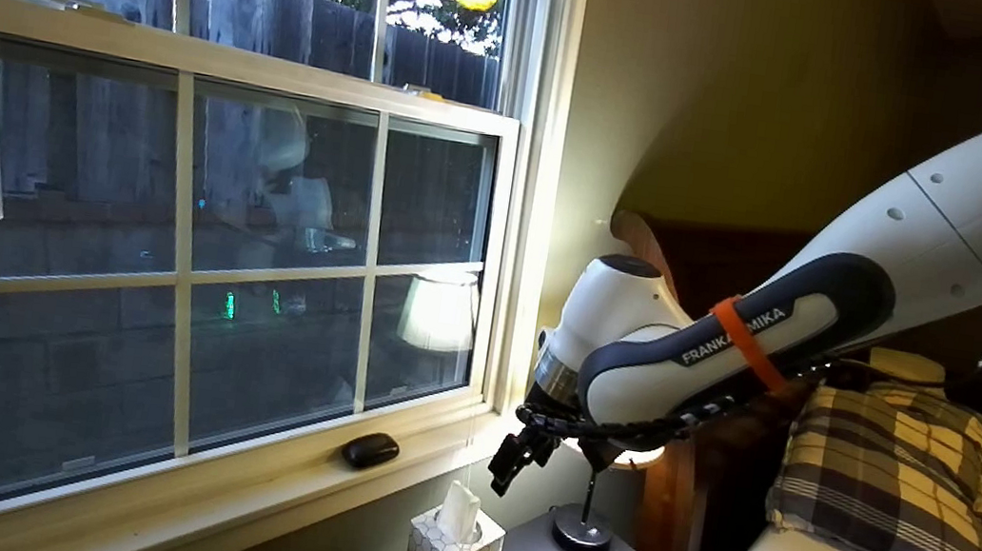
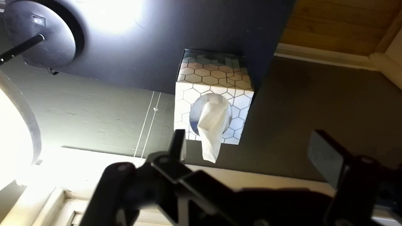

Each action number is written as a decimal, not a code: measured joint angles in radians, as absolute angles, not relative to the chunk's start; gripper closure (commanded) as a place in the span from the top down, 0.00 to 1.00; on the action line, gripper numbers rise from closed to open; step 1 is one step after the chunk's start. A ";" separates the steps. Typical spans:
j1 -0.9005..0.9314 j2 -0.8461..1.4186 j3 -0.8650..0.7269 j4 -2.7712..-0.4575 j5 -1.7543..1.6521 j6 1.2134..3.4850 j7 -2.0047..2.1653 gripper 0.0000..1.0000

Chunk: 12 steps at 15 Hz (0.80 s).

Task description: Pull out one tissue square from the tissue box.

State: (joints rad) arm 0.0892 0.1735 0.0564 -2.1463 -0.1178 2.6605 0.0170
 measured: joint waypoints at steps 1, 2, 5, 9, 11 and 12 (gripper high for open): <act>0.089 0.174 0.056 -2.145 -0.118 2.661 0.017 1.00; 0.088 0.177 0.056 -2.144 -0.115 2.663 0.017 1.00; 0.085 0.200 0.054 -2.139 -0.115 2.700 0.016 1.00; 0.077 0.257 0.053 -2.117 -0.111 2.765 -0.005 1.00; 0.070 0.292 0.058 -2.100 -0.093 2.788 -0.035 1.00; 0.065 0.311 0.061 -2.090 -0.083 2.795 -0.051 1.00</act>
State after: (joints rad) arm 0.0652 0.3109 0.0615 -2.0897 -0.0830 2.7953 -0.0509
